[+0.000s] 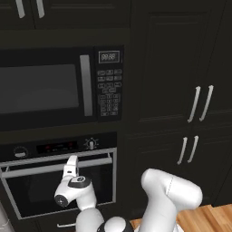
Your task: Take the baked cake out of the oven and place it on the plate for cooling. Then close the oven door.
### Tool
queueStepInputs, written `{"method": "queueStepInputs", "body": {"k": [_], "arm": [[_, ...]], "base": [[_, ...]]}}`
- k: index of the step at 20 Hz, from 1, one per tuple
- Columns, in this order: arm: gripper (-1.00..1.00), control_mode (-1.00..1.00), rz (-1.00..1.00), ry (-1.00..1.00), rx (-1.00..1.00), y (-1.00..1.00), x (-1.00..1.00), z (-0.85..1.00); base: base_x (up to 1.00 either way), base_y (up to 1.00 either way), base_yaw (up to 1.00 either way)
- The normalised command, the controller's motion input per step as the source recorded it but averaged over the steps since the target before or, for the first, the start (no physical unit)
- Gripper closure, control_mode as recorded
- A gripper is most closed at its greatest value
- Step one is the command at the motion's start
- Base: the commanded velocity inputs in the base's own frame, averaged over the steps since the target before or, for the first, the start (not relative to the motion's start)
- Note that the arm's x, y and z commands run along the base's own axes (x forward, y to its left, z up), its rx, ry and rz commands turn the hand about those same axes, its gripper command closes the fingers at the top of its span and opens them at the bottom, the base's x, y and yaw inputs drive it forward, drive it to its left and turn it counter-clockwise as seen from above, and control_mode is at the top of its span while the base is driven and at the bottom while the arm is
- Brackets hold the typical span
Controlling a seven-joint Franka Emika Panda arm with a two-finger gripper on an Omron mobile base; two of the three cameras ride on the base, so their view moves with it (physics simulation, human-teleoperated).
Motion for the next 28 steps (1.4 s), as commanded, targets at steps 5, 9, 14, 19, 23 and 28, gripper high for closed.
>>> {"method": "queueStepInputs", "body": {"k": [5,9,14,19,23,28], "arm": [[1.0,-1.0,0.0,0.05,-0.01,0.03,-0.27,-0.45],[1.0,-1.0,0.0,0.12,0.0,0.09,-0.32,-0.5],[1.0,-1.0,0.0,0.07,0.0,0.1,-0.4,-0.52],[1.0,-1.0,0.0,0.11,0.0,0.18,-0.48,-0.52],[1.0,-1.0,0.0,0.09,0.0,0.21,-0.54,-0.55],[1.0,-1.0,-0.01,0.09,0.0,0.21,-0.56,-0.53]], "base": [[0.0,0.0,0.0],[0.0,0.0,0.0],[0.0,0.0,0.0],[0.0,0.0,0.0],[0.0,0.0,0.0],[0.0,0.0,0.0]]}}
